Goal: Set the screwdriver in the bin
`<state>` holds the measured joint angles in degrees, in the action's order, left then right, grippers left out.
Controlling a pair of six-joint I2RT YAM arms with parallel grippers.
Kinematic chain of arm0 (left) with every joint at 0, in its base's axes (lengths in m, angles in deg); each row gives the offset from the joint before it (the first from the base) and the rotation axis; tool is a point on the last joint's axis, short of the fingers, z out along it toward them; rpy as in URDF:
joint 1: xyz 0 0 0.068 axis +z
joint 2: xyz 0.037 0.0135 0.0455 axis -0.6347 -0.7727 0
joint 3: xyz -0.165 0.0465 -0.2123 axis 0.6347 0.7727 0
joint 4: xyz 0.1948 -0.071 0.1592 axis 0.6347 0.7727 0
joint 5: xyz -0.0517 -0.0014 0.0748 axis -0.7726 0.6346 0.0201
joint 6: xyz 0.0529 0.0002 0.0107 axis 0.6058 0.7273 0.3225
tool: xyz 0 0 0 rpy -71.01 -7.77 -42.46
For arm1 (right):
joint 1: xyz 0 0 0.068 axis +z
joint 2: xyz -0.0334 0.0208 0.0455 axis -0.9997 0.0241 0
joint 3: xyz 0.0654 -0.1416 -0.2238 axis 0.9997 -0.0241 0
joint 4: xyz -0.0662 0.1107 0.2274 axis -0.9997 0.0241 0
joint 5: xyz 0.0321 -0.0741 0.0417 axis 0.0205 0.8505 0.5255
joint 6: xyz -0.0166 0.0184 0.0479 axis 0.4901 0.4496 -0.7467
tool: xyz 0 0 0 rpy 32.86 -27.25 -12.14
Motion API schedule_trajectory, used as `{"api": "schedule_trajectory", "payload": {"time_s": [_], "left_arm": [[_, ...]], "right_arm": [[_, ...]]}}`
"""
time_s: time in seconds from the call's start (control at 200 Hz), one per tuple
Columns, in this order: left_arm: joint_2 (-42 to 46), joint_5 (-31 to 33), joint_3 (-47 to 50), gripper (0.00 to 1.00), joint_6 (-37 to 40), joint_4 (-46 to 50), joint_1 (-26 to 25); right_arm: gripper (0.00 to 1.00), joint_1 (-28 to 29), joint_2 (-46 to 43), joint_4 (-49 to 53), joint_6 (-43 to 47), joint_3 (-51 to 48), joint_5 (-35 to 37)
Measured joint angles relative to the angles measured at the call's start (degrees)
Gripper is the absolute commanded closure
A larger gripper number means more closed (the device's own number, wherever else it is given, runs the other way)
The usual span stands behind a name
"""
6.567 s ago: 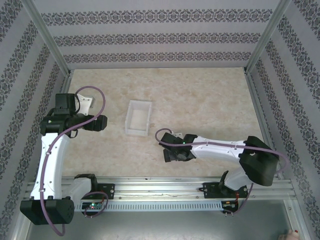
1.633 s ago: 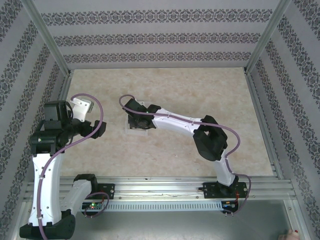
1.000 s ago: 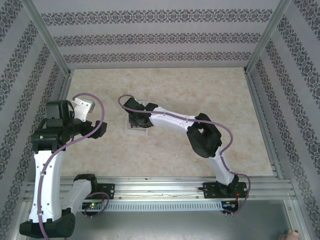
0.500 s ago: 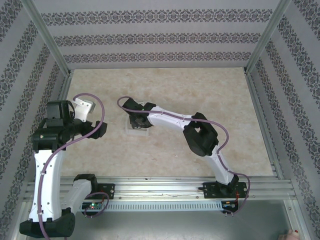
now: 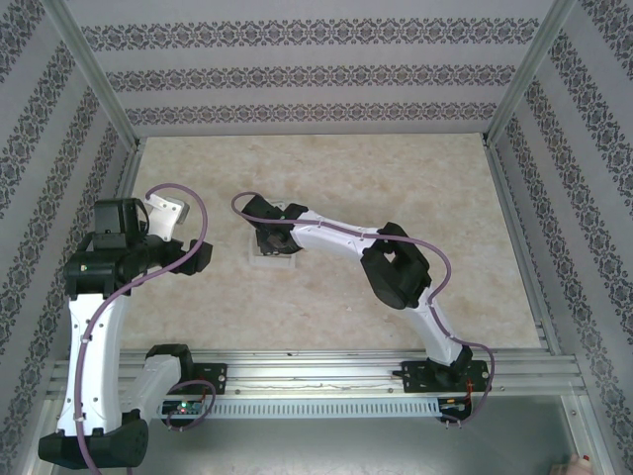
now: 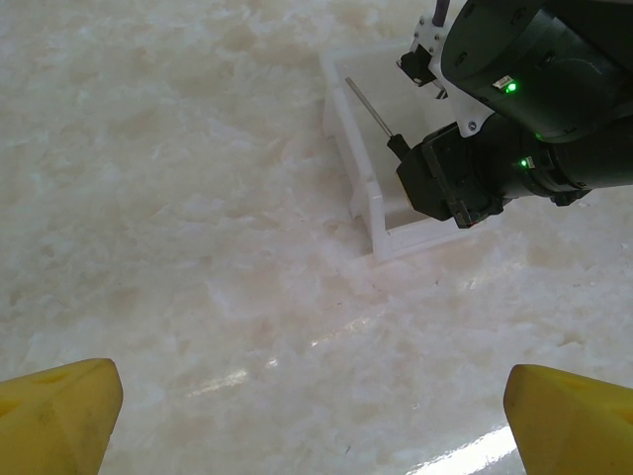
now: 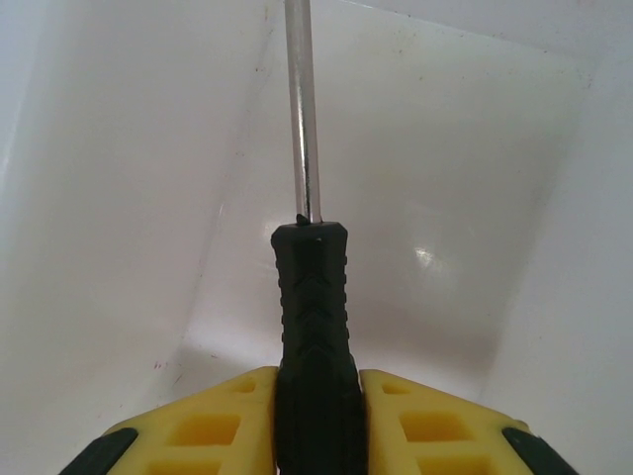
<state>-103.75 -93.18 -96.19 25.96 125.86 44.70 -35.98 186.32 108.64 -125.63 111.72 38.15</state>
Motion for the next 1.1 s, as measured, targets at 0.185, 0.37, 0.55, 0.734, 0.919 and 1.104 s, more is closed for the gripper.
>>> {"api": "schedule_trajectory", "payload": {"time_s": [0.185, 0.37, 0.55, 0.734, 0.919, 1.104], "left_arm": [[-1.03, 0.02, -0.04, 0.01, 0.00, 0.04, 0.00], [-1.22, 0.02, -0.13, 0.01, 0.00, 0.04, 0.00], [-1.70, 0.02, -0.66, 0.01, -0.02, 0.17, 0.00], [-3.21, 0.24, -0.81, 0.01, -0.42, 0.17, 0.00], [-3.30, 2.86, -0.28, 0.01, -1.79, -0.52, 0.00], [-2.97, 6.40, 1.90, 0.01, -4.55, -3.34, 0.00]], "right_arm": [[0.70, 0.00, 0.00, 0.00, 0.00, 0.00, 0.00], [0.69, 0.00, 0.00, 0.02, 0.00, 0.00, 0.00], [0.67, 0.02, -0.13, 0.02, 0.00, 0.00, 0.09], [0.59, 0.37, -2.80, 0.57, 1.33, 0.17, 1.11], [0.50, 1.36, -10.64, -0.70, 5.35, 0.55, 1.84], [0.37, 2.67, -22.12, -5.07, 11.23, -2.16, 2.73]]}}
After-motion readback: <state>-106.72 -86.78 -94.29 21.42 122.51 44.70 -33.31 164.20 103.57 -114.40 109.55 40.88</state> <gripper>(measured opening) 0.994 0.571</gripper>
